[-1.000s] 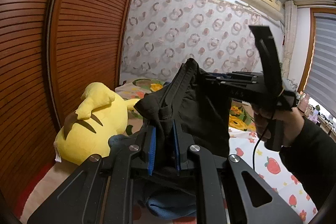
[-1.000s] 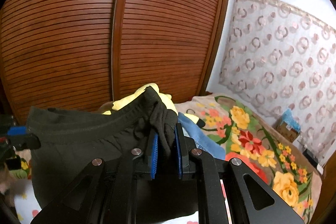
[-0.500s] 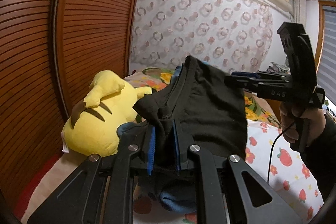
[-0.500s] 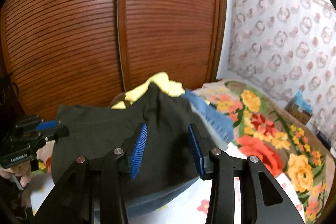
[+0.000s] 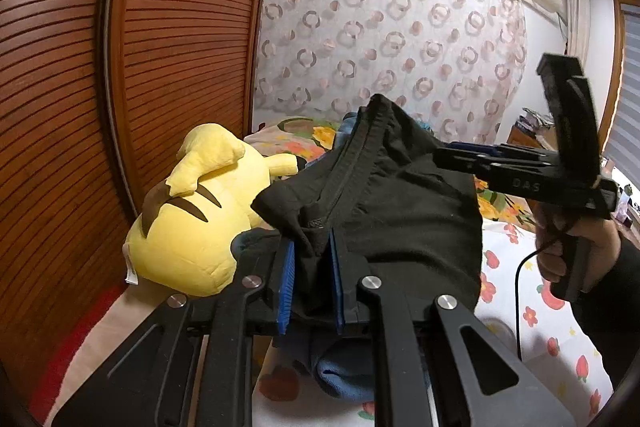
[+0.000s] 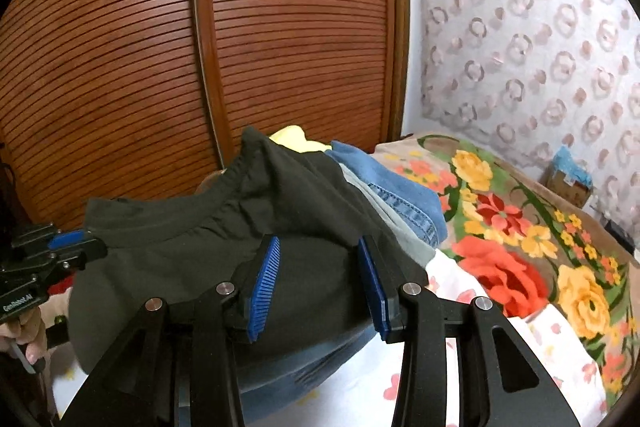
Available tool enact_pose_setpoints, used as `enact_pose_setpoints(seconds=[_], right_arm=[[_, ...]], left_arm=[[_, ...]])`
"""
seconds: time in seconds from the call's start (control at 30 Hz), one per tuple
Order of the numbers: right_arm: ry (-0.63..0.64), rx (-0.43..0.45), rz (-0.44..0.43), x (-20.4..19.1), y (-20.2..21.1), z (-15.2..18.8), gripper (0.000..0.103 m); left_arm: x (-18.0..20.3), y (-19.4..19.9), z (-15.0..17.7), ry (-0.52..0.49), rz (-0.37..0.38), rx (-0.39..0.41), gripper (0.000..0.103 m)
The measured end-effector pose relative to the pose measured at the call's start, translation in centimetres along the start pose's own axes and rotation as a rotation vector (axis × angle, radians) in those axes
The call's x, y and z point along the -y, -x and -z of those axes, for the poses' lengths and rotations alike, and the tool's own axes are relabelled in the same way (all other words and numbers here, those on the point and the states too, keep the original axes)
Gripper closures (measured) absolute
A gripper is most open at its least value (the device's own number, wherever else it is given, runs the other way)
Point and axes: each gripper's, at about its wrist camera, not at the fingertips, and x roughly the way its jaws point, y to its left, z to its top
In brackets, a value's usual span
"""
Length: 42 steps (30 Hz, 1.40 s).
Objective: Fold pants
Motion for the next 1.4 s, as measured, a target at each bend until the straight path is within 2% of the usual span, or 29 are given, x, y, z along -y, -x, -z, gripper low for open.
enact_pose_setpoints(seconds=[0.17, 0.27, 0.33, 0.5, 0.57, 0.6, 0.67, 0.8, 0.9, 1.13, 1.27, 1.4], right_arm=[[-0.019, 0.005, 0.007, -2.4, 2.6, 1.0, 0.061], [-0.029, 0.01, 0.011, -3.6, 3.9, 1.7, 0.061], [-0.043, 0.007, 0.02, -4.2, 4.8, 2.3, 0.061], [-0.072, 0.001, 0.038, -4.6, 6.5, 3.2, 0.061], [-0.084, 0.004, 0.043, -4.8, 7.1, 3.3, 0.061], [-0.086, 0.006, 0.047, -4.9, 7.5, 3.4, 0.061], [-0.084, 0.008, 0.055, -5.3, 8.1, 3.6, 0.061], [-0.089, 0.016, 0.06, -6.0, 9.1, 4.1, 0.061], [-0.093, 0.023, 0.061, -6.4, 9.8, 4.3, 0.061], [-0.105, 0.031, 0.071, -7.5, 11.7, 5.4, 0.059], [-0.107, 0.039, 0.088, -8.5, 13.2, 6.1, 0.049], [-0.116, 0.053, 0.107, -9.5, 14.9, 6.9, 0.036]], left_arm=[[0.6, 1.3, -0.1, -0.033, -0.01, -0.002, 0.081], [0.8, 2.3, -0.1, -0.047, -0.005, 0.002, 0.069], [1.0, 3.0, -0.1, -0.06, -0.008, 0.008, 0.057], [1.3, 4.1, 0.2, -0.077, 0.003, 0.003, 0.055], [1.3, 4.5, 0.3, -0.081, 0.015, 0.0, 0.037], [1.3, 4.8, 0.5, -0.078, 0.026, 0.007, 0.024], [1.4, 5.5, 0.5, -0.081, 0.029, 0.018, 0.021], [1.8, 6.2, 0.7, -0.097, 0.037, 0.017, 0.005], [2.2, 6.8, 1.1, -0.117, 0.017, 0.02, 0.004], [2.5, 8.3, 1.3, -0.108, 0.042, 0.027, 0.004], [2.8, 9.2, 1.4, -0.12, 0.059, 0.038, 0.004], [3.3, 10.0, 1.6, -0.118, 0.034, 0.05, 0.004]])
